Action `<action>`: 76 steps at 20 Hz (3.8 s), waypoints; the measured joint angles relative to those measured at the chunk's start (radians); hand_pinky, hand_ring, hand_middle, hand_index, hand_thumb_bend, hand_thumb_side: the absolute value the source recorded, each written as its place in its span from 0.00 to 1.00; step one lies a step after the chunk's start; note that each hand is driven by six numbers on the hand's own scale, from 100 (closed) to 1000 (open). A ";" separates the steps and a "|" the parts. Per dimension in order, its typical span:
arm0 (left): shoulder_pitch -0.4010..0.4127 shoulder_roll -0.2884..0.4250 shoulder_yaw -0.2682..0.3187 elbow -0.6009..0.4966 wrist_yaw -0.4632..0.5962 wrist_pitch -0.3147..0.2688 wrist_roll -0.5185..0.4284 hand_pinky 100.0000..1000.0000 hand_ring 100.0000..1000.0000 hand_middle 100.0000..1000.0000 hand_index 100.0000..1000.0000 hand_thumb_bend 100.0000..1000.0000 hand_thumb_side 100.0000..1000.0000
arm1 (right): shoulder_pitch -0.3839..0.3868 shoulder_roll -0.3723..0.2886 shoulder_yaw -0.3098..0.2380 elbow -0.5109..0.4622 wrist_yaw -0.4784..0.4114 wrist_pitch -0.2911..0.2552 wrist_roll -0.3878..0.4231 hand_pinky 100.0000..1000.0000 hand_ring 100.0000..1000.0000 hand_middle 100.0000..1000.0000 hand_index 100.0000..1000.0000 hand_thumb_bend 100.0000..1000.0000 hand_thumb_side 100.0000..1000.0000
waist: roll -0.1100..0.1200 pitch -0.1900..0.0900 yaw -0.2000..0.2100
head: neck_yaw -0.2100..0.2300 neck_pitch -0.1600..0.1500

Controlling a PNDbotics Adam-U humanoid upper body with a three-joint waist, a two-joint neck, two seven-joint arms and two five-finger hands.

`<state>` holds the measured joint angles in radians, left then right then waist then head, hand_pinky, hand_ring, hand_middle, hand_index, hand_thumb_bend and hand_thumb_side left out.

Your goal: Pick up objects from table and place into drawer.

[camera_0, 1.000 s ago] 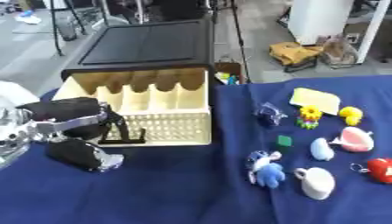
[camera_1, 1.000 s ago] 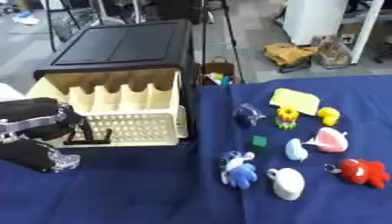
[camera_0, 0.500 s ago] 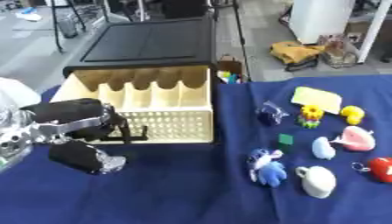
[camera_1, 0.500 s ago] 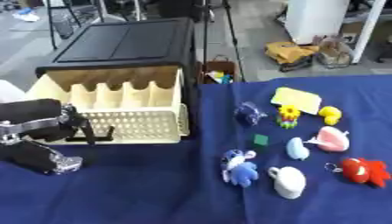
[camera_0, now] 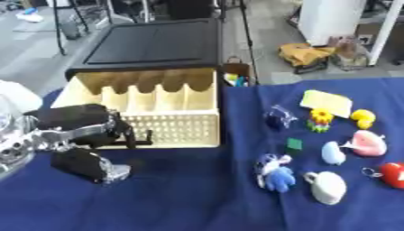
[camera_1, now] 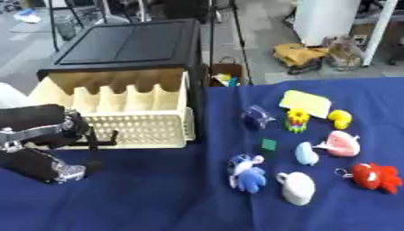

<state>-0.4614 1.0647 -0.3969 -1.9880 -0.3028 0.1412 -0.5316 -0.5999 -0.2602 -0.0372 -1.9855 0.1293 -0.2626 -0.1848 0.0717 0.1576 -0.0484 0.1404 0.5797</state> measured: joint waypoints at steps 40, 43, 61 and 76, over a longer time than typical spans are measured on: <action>-0.020 -0.006 -0.064 0.000 -0.024 -0.117 0.007 0.00 0.01 0.05 0.45 0.20 0.72 | 0.011 0.000 0.000 0.000 -0.003 0.002 -0.002 0.71 0.79 0.69 0.72 0.17 0.96 | 0.002 -0.017 0.014 | -0.003 0.008; -0.025 -0.009 -0.069 0.000 -0.025 -0.131 0.007 0.00 0.01 0.05 0.44 0.19 0.72 | 0.011 0.000 0.000 0.000 -0.003 0.002 -0.002 0.71 0.79 0.69 0.72 0.17 0.96 | 0.002 -0.017 0.014 | -0.003 0.008; -0.034 -0.018 -0.080 0.000 -0.041 -0.172 0.022 0.00 0.02 0.06 0.66 0.18 0.73 | 0.011 0.000 0.000 0.000 -0.003 0.004 -0.005 0.71 0.79 0.69 0.72 0.16 0.96 | 0.001 -0.017 0.018 | -0.002 0.008; -0.031 -0.031 -0.039 0.000 -0.233 -0.266 0.066 0.00 0.06 0.09 0.94 0.20 0.73 | 0.020 -0.003 -0.006 0.000 -0.003 0.007 -0.006 0.71 0.80 0.69 0.71 0.17 0.95 | 0.005 -0.017 0.053 | -0.004 0.006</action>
<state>-0.4921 1.0337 -0.4363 -1.9880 -0.5361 -0.1246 -0.4655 -0.5796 -0.2632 -0.0428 -1.9855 0.1259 -0.2552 -0.1905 0.0766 0.1411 0.0046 0.1369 0.5860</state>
